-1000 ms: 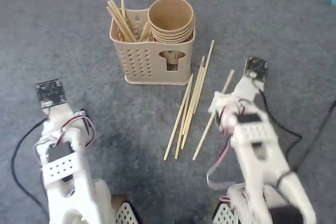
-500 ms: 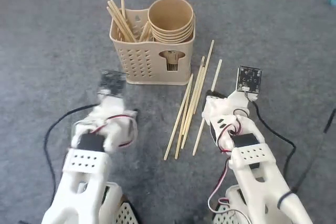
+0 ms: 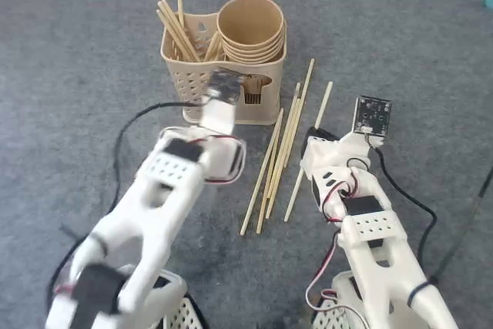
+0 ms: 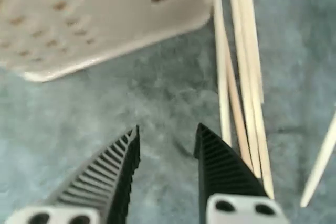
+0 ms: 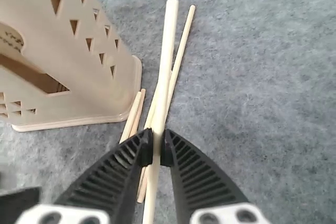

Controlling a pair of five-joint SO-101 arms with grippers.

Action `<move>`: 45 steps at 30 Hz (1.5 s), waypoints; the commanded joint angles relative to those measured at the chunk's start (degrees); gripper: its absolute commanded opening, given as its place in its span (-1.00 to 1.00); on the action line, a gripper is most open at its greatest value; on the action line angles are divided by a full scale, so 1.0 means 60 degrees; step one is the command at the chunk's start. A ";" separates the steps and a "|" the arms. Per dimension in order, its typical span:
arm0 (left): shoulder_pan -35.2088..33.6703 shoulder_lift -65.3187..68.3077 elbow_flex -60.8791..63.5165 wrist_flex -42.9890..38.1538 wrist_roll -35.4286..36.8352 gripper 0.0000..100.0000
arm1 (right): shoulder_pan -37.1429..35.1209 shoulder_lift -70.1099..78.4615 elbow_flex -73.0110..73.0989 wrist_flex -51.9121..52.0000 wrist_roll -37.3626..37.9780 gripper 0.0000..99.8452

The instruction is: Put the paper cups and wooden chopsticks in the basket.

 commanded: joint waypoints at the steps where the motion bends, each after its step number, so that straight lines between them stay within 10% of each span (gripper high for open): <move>1: 0.0908 0.1524 -0.1018 0.0015 -0.0821 -0.67 | 0.0110 0.0066 -0.0073 -0.0183 0.0161 -0.98; 14: 0.1509 0.2579 -0.0930 -0.1421 -0.0967 -0.67 | 0.0344 -0.0022 -0.0088 -0.0183 0.0161 -0.98; 45: 0.3004 0.1231 0.0447 -0.0117 -0.0967 -0.98 | 0.0330 0.0007 -0.0088 -0.0183 0.0542 -0.98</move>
